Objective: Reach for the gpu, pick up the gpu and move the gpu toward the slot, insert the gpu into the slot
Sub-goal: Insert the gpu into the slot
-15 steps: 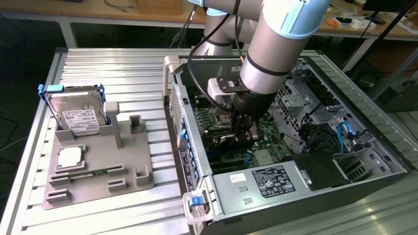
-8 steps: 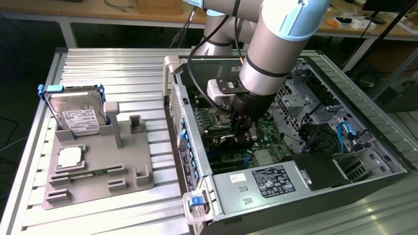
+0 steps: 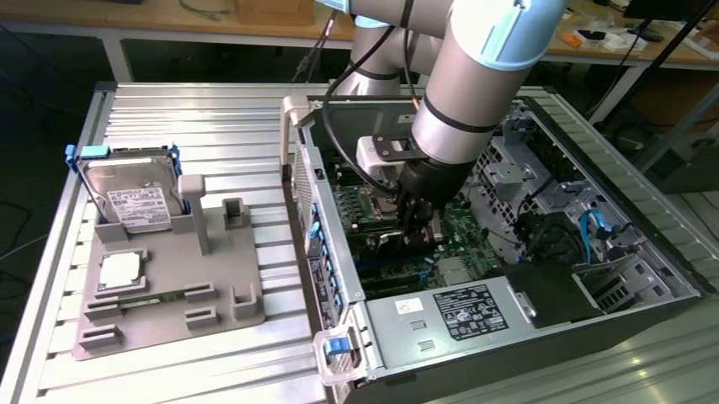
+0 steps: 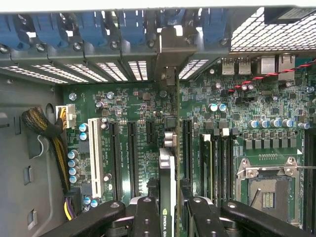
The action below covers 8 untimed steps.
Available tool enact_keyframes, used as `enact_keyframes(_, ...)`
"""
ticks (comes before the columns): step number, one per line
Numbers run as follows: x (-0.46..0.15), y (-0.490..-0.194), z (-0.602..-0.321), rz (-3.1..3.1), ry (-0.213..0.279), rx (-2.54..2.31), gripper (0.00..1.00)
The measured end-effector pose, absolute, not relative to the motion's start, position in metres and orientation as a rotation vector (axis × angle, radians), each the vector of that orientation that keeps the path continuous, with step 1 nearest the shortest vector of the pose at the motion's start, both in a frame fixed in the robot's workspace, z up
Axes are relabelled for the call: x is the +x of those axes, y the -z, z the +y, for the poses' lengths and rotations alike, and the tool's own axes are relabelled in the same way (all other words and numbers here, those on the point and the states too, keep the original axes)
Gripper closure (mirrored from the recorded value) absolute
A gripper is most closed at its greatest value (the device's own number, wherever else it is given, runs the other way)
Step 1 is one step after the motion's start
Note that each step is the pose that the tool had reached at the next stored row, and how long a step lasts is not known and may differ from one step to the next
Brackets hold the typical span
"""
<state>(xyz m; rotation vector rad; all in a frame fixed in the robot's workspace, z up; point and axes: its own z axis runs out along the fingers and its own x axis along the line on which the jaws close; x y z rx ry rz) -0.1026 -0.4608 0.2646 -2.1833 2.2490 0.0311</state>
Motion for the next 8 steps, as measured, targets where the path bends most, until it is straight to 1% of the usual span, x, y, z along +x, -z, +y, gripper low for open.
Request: enact_keyframes(8, -0.1026, -0.2666, -0.4608, 2.249, -0.031, -2.183, 0.73)
